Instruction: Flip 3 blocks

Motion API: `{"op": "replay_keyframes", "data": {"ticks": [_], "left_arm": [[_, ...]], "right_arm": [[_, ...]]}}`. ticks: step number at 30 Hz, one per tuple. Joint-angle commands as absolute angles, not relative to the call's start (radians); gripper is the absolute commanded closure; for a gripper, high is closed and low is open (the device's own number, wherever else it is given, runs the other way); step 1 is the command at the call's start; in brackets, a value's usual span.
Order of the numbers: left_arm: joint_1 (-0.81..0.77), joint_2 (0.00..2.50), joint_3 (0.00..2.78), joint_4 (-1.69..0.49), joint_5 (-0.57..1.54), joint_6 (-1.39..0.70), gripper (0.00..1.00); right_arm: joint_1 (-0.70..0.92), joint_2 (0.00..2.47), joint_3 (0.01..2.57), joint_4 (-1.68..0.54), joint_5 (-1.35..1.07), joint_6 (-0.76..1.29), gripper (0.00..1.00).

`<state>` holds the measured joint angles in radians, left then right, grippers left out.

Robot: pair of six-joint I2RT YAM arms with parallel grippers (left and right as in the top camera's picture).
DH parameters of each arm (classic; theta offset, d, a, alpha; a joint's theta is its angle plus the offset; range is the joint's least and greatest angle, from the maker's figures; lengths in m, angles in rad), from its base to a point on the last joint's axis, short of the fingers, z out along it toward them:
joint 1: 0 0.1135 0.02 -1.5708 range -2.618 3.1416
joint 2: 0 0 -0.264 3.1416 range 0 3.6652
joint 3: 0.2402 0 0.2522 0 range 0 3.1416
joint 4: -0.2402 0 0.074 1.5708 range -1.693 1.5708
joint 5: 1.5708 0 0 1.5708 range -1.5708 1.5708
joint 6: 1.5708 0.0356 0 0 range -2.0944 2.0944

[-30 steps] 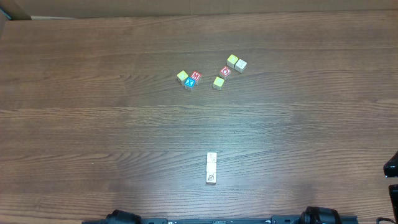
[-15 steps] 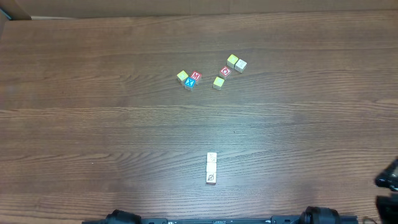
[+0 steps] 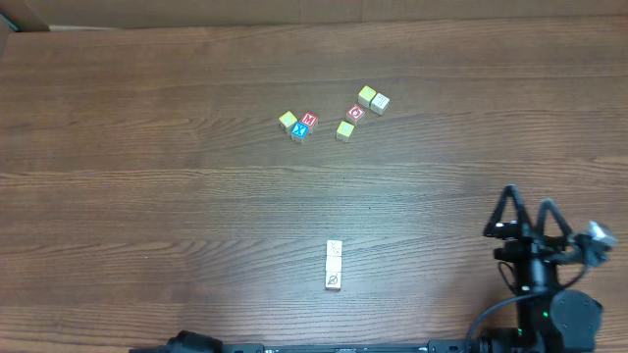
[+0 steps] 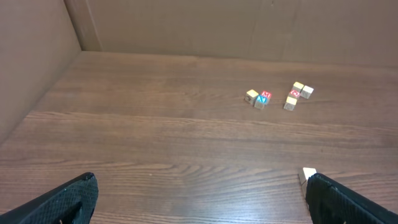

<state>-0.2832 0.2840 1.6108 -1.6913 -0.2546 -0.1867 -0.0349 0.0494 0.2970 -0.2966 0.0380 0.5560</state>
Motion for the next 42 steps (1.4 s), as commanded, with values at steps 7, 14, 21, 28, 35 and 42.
{"op": "replay_keyframes", "data": {"ticks": [7, 14, 21, 28, 35, 42], "left_arm": [[-0.280, 0.287, 1.612, -1.689, -0.254, -0.179, 0.00], [-0.280, 0.287, 1.612, -1.689, -0.254, -0.179, 0.00], [-0.280, 0.287, 1.612, -1.689, -0.254, -0.179, 0.00], [-0.280, 0.287, 1.612, -1.689, -0.254, -0.179, 0.00], [-0.280, 0.287, 1.612, -1.689, -0.254, -0.179, 0.00], [-0.280, 0.287, 1.612, -1.689, -0.254, -0.179, 0.00]], "right_arm": [[0.089, 0.035, 0.134, -0.158, 0.096, 0.376, 0.00], [0.097, 0.002, 0.050, -0.132, 0.087, 0.361, 0.00], [0.097, 0.002, 0.029, -0.124, 0.046, 0.244, 0.00], [0.097, 0.003, 0.027, -0.126, 0.006, 0.144, 0.00], [0.097, 0.003, 0.027, -0.123, -0.002, 0.175, 0.00], [0.097, 0.003, 0.027, -0.123, -0.002, 0.175, 0.00]]}}
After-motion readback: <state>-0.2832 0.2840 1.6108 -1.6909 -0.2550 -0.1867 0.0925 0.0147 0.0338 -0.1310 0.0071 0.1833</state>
